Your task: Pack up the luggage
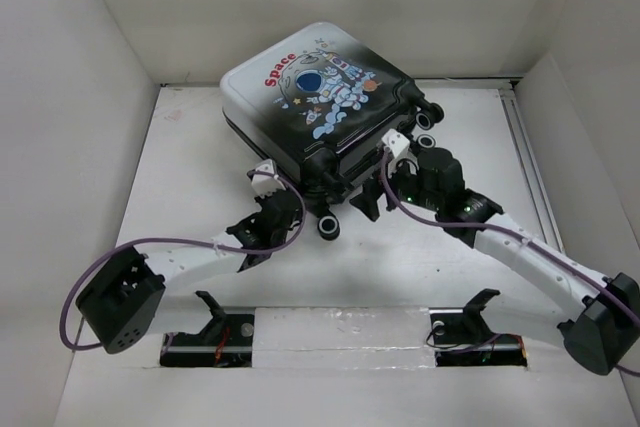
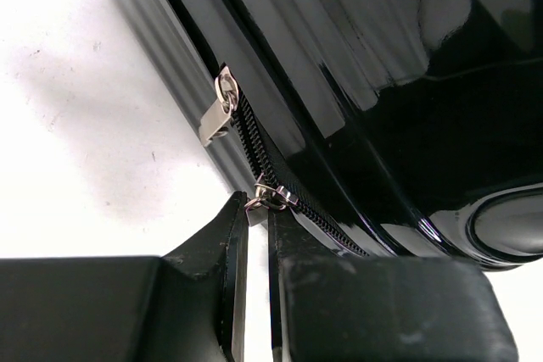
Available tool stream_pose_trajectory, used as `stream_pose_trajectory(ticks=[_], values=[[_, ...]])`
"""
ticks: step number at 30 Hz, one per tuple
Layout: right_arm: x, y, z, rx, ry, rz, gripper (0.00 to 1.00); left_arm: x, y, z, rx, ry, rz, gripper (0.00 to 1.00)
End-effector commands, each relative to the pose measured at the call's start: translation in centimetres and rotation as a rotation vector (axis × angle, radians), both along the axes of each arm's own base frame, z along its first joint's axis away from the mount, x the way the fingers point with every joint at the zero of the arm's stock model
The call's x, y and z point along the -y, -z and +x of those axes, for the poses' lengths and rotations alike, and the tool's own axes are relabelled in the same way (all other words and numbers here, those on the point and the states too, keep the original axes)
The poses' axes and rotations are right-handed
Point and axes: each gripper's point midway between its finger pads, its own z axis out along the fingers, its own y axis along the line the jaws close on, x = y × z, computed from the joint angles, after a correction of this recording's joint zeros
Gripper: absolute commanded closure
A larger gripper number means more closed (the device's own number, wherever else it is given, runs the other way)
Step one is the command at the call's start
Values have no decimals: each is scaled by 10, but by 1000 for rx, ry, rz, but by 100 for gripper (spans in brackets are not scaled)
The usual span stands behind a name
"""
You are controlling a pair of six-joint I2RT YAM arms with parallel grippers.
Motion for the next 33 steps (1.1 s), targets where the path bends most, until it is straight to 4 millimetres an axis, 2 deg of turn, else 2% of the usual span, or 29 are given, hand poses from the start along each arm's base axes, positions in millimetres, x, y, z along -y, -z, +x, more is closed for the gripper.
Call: stream_pose_trajectory(ticks=[1,4,5,6,8,9,14,15,16,18,21,22,23,24,26,27,28,29,30,33], values=[[-25,-55,-7,127,-79,63,0,-14,-3,-5,22,-27,32,100],[-52,-55,-2,112,-102,58,0,-14,-3,-5,22,-27,32,100],[-56,-63,-4,127,-105,66,0,-13,0,-6,18,-16,28,100],[-64,-53,-1,107,-109,45,0,-13,-3,-6,24,-12,29,100],[-77,-57,1,120,-107,42,0,-11,-5,-6,29,-5,18,100],[-82,-44,8,96,-99,15,0,-13,-1,-7,22,-4,25,100],[-108,-34,18,36,-127,45,0,-10,-2,-7,25,3,15,100],[-109,-34,21,28,-115,47,0,-10,-2,-7,25,3,15,100],[-111,-23,24,6,-102,33,0,-9,-4,-6,32,3,9,100],[-110,-14,30,5,-65,7,0,-11,-3,-8,33,3,7,100],[-108,-5,39,0,-15,-12,29,-9,-6,-9,40,16,9,100],[-107,1,42,-4,-2,-24,44,-8,-11,-9,52,16,-4,100],[-106,1,43,-8,13,-22,78,-10,-7,-10,47,19,11,100],[-105,1,45,-4,27,-26,85,-10,-7,-10,47,19,11,100],[-95,15,48,-11,71,-61,100,-10,-10,-10,54,19,3,100],[-90,9,46,2,81,-53,100,-12,-9,-12,55,23,13,100],[-83,9,47,12,113,-62,100,-14,-10,-12,59,14,16,100],[-75,19,43,3,126,-81,100,-15,-8,-13,51,14,25,100],[-70,9,38,18,127,-62,100,-17,-11,-12,60,9,30,100],[-50,15,29,24,142,-80,100,-24,-9,-16,47,-2,54,100]])
